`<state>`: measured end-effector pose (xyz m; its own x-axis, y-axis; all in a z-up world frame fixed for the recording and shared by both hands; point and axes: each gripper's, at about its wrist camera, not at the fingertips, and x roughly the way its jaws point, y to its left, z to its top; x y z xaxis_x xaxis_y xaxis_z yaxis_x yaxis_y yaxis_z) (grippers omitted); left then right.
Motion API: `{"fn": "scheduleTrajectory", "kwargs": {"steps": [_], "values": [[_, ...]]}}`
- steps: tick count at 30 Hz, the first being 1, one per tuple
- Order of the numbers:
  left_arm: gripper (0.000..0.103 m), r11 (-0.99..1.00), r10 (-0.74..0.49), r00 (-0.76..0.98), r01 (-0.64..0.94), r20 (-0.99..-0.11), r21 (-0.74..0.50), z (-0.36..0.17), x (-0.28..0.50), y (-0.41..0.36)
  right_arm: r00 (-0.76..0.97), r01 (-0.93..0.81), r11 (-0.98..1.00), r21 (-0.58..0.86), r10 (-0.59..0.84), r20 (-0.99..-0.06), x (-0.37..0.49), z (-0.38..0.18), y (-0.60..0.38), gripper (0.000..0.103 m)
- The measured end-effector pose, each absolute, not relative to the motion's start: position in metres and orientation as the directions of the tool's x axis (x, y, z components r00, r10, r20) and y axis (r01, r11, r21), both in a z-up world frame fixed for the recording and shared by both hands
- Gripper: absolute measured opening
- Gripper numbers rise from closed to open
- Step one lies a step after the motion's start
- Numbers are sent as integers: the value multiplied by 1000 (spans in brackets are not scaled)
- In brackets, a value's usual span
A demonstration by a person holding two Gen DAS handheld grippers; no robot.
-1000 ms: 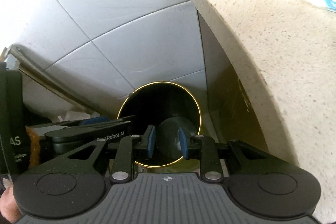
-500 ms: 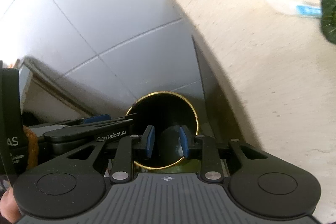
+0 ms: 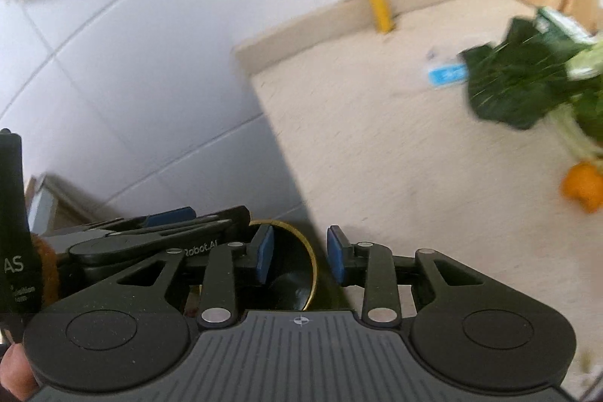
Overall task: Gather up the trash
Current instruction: 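Move both tools back up toward the vegetables on the counter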
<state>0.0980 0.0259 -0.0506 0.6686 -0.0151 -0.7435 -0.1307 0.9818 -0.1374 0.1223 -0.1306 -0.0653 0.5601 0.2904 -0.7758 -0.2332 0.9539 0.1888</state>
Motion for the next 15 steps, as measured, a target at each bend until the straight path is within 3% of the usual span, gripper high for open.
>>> {"fn": "scheduleTrajectory", "kwargs": {"steps": [15], "values": [[59, 983, -186, 725, 140, -663, -123, -9, 125, -64, 723, -53, 988, 146, 138, -677, 100, -13, -211, 49]]}}
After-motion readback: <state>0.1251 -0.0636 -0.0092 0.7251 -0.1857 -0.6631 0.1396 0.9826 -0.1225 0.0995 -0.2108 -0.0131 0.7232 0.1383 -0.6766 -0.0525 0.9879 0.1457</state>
